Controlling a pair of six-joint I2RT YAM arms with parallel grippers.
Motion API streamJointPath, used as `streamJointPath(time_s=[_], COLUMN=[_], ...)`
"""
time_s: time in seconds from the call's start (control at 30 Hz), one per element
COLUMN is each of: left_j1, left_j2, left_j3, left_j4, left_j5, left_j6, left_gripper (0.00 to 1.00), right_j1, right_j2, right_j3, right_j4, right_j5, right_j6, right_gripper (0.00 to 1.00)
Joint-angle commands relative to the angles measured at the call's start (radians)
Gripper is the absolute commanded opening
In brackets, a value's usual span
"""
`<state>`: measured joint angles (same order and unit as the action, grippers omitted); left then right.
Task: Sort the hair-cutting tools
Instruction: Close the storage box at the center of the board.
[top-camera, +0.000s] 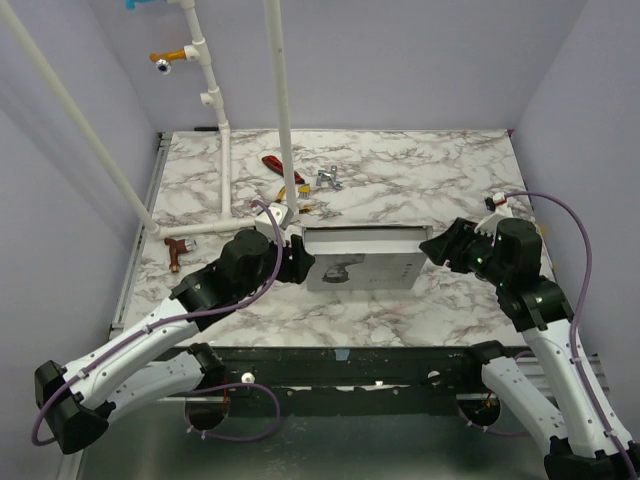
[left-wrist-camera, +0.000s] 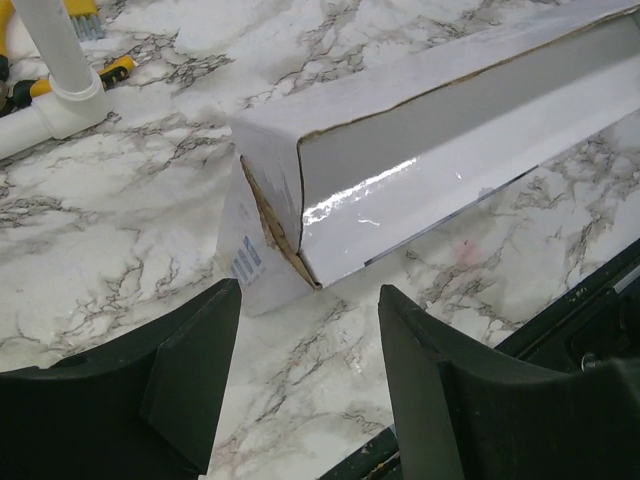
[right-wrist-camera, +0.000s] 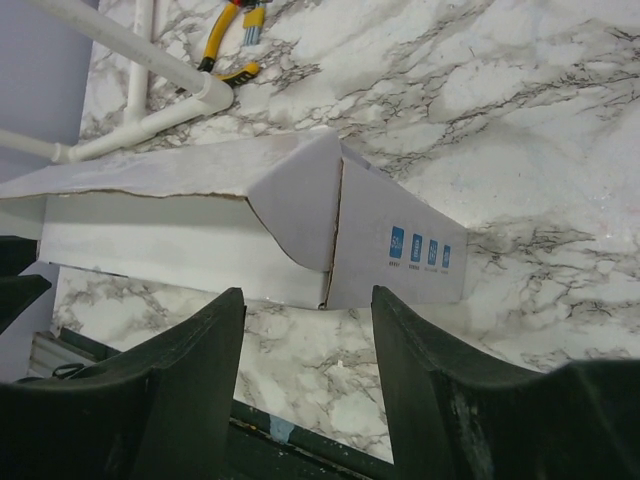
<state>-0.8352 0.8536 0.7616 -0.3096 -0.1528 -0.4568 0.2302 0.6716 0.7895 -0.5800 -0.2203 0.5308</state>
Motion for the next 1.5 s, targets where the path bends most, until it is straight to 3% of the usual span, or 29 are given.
streamJointPath(time_s=[0.0, 0.2, 0.23, 0.27, 0.3, 0.5, 0.67, 0.83, 1.17, 1.47], left_j1=[-0.004, -0.002, -0.001, 0.002, 0.007, 0.102, 0.260, 0.339, 0.386, 0.387], left_j2=[-0.040, -0.095, -0.110, -0.127, -0.143, -0.205, -0.167, -0.080, 0.100, 0.122], left_j3=[0.016, 0.037, 0.039, 0.039, 0.038, 0.015, -0.018, -0.033, -0.016, -0.054], left_j4=[-0.046, -0.073, -0.074, -0.076, -0.072, -0.018, 0.100, 0.245, 0.392, 0.415], left_j5=[0.001, -0.040, -0.054, -0.071, -0.076, -0.005, 0.202, 0.354, 0.487, 0.506], left_j6=[0.012, 0.007, -0.002, -0.019, -0.029, -0.130, -0.255, -0.362, -0.469, -0.465], left_gripper=[0.61, 0.69, 0.75, 0.90, 0.98, 0.98, 0.98, 0.98, 0.98, 0.82], right_j1=[0.006, 0.006, 0.006, 0.006, 0.006, 0.006, 0.006, 0.006, 0.006, 0.006], right_j2=[-0.024, -0.058, -0.062, -0.064, -0.063, -0.049, -0.050, -0.025, 0.098, 0.112], right_j3=[0.053, 0.063, 0.065, 0.066, 0.069, 0.089, 0.096, 0.079, 0.023, -0.039], right_j4=[-0.053, -0.035, -0.029, -0.026, -0.021, -0.007, 0.022, 0.101, 0.218, 0.227], right_j5=[0.024, 0.036, 0.035, 0.034, 0.031, 0.047, 0.123, 0.133, 0.074, 0.048], right_j6=[-0.003, 0.013, 0.018, 0.024, 0.030, 0.077, 0.139, 0.202, 0.290, 0.295], right_gripper=[0.59, 0.64, 0.66, 0.69, 0.72, 0.79, 0.83, 0.85, 0.84, 0.77])
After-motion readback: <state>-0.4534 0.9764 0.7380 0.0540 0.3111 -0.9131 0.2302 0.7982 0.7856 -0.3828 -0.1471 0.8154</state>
